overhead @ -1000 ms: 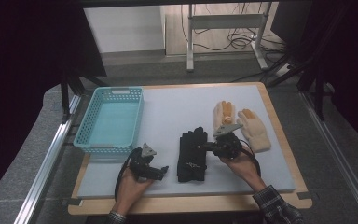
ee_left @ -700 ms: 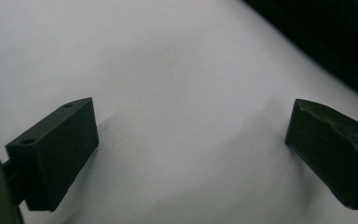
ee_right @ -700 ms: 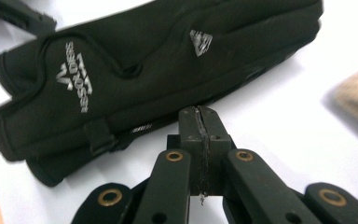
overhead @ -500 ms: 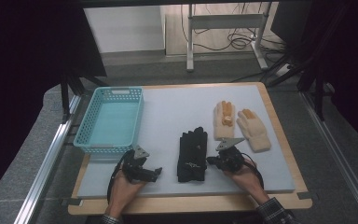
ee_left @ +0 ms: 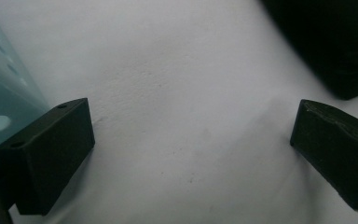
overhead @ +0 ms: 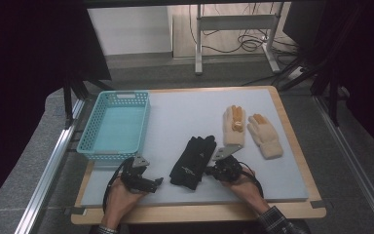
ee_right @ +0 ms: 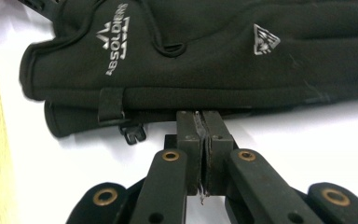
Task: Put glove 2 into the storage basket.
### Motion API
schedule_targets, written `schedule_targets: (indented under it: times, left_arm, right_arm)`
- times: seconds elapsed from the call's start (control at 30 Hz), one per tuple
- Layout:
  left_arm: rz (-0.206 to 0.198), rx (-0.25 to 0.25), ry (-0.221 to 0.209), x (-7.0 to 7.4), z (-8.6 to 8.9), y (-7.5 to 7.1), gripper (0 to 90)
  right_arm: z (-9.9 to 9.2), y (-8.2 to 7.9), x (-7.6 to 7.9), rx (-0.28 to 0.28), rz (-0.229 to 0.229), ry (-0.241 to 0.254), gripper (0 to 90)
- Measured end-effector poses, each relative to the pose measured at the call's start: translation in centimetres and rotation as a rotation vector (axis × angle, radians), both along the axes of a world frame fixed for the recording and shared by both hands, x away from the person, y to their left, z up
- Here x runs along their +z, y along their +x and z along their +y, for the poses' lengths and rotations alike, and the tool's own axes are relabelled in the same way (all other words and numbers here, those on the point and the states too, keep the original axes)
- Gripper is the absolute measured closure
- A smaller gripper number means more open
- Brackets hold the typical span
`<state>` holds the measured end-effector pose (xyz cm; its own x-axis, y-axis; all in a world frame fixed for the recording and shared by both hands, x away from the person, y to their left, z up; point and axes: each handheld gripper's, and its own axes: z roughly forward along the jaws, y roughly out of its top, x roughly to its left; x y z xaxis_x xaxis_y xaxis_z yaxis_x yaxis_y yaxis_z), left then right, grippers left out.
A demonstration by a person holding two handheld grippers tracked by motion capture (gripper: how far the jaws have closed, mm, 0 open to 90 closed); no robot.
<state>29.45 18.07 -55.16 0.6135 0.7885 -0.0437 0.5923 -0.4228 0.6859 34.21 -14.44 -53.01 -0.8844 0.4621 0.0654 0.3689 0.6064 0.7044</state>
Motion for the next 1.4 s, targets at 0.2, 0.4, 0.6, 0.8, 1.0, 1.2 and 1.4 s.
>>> schedule_targets:
  times: [0.2, 0.4, 0.6, 0.8, 1.0, 1.2, 1.4]
  left_arm:
    - [0.002, -0.001, 0.003, 0.0, 0.0, 0.0, 0.0]
    - [-0.004, -0.003, 0.000, 0.0, 0.0, 0.0, 0.0]
    - [-0.005, -0.003, -0.001, -0.1, 0.0, 0.0, 0.0]
    - [-0.005, -0.004, -0.002, -0.1, 0.1, 0.0, 0.0]
    - [-0.002, -0.001, -0.005, -0.1, 0.0, 0.0, 0.0]
    - [0.000, 0.000, -0.007, -0.1, 0.1, 0.0, 0.0]
    - [0.000, 0.001, -0.007, -0.1, 0.1, 0.0, 0.0]
  right_arm:
    - [2.1, 0.2, -0.1, 0.019, -0.020, -0.006, 85.3]
    - [2.8, 0.2, -0.1, 0.026, -0.026, -0.011, 83.2]
    - [1.6, 0.0, 0.5, 0.012, -0.059, -0.018, 72.6]
    - [-0.8, 0.3, 1.6, -0.058, -0.100, 0.000, 57.4]
    - [-3.9, 0.6, 2.2, -0.150, -0.106, 0.031, 41.6]
    - [-7.1, 0.8, 1.7, -0.247, -0.104, 0.023, 31.3]
    - [-9.3, 0.8, 0.8, -0.321, -0.118, -0.009, 25.2]
